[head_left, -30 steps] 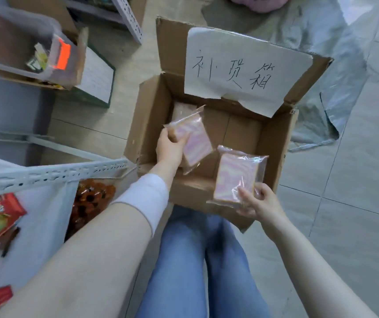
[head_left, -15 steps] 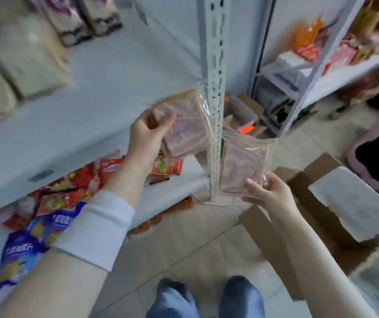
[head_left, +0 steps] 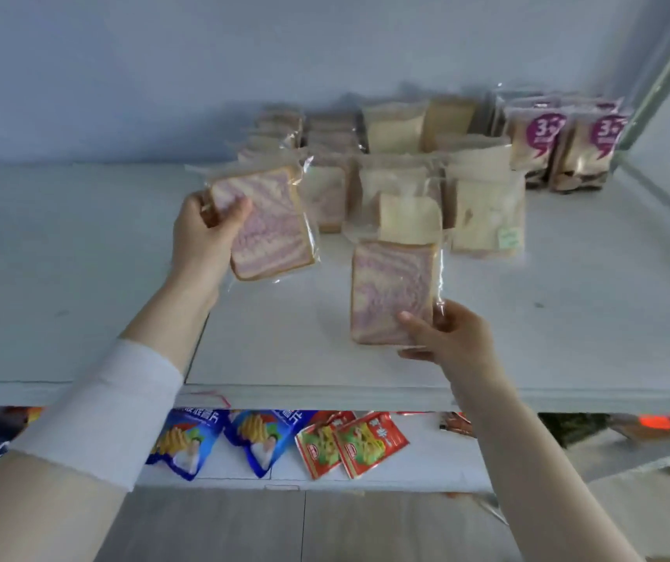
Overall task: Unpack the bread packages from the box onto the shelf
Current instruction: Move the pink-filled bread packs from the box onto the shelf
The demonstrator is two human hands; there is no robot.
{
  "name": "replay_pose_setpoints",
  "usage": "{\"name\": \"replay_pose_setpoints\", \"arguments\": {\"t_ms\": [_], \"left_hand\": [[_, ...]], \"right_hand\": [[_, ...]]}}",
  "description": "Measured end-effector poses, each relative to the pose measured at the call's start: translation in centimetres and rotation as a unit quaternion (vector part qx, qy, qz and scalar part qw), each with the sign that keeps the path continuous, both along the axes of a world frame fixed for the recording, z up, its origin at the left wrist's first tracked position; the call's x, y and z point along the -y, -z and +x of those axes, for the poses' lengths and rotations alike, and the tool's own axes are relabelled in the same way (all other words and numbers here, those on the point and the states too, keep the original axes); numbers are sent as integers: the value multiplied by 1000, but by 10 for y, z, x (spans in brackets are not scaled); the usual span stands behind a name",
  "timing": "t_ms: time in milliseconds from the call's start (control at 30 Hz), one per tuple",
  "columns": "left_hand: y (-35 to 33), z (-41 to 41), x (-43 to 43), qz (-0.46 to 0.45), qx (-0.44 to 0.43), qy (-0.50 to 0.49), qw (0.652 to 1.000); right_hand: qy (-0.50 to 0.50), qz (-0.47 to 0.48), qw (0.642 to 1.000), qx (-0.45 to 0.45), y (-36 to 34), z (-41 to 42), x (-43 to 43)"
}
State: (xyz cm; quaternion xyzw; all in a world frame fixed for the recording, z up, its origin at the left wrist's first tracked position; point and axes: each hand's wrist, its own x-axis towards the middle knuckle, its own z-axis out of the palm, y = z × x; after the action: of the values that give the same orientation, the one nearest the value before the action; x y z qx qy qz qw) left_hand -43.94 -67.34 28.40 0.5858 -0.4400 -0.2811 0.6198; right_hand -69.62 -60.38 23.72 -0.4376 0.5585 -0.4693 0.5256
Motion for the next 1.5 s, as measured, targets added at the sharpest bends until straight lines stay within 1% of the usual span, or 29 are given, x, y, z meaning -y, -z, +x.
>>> {"name": "replay_pose_setpoints", "arguments": {"t_ms": [100, 233, 333, 433, 500, 567, 600, 633, 700, 767, 833, 900, 933, 967, 1000, 1033, 1067, 1100, 1133, 1200, 1267, 1333, 1400, 1500], "left_hand": [[15, 31, 36, 7, -14, -25, 1000], [38, 40, 80, 25, 11, -28, 999], [52, 35, 106, 35, 26, -26, 999], [59, 37, 126, 47, 66, -37, 996], [62, 39, 136, 54, 87, -43, 994], [63, 39, 144, 62, 86, -50, 993], [62, 38, 146, 61, 78, -52, 994], [61, 37, 148, 60, 71, -55, 994], [62, 34, 151, 56, 74, -68, 993], [62, 31, 153, 62, 92, -77, 991], [59, 29, 149, 101, 132, -68, 984], [55, 28, 140, 146, 198, -68, 967], [53, 27, 131, 150, 234, -71, 958], [50, 26, 122, 135, 269, -70, 951], [47, 22, 114, 107, 308, -60, 944], [43, 17, 105, 67, 354, -41, 932], [38, 8, 97, 18, 405, -13, 914], [31, -5, 90, -38, 463, 21, 885], [26, -21, 86, -96, 517, 59, 848], [8, -68, 74, -173, 595, 149, 771], [-9, -128, 50, -195, 654, 226, 695], [-17, -198, 21, -186, 698, 281, 632], [-16, -272, -12, -187, 725, 320, 580], [2, -383, -64, -217, 733, 376, 523]], "right_hand": [[-3, -3, 1000, -9, -1, 52, 45], [45, -23, 998, -48, 9, 91, 99], [87, -61, 985, -136, 20, 105, 124], [121, -101, 968, -195, 21, 114, 135], [135, -121, 945, -272, 19, 125, 137], [175, -158, 903, -358, 22, 132, 142], [193, -169, 885, -388, 24, 136, 145], [203, -166, 876, -404, 24, 139, 147], [226, -150, 871, -410, 22, 145, 151], [253, -160, 851, -431, 22, 147, 155], [249, -164, 818, -492, 26, 148, 158], [228, -155, 783, -558, 26, 148, 156], [215, -158, 771, -579, 23, 147, 152], [197, -166, 768, -587, 19, 143, 146], [169, -174, 773, -587, 13, 139, 139], [142, -189, 773, -588, 6, 132, 130], [129, -211, 763, -597, 0, 123, 121], [129, -228, 748, -610, -6, 109, 110], [141, -239, 733, -621, -11, 92, 99], [146, -223, 723, -637, -22, 46, 74], [135, -164, 713, -669, -31, -11, 43], [132, -112, 692, -701, -34, -75, 7], [129, -46, 675, -725, -31, -139, -37], [128, 59, 634, -760, -13, -235, -112]]}}
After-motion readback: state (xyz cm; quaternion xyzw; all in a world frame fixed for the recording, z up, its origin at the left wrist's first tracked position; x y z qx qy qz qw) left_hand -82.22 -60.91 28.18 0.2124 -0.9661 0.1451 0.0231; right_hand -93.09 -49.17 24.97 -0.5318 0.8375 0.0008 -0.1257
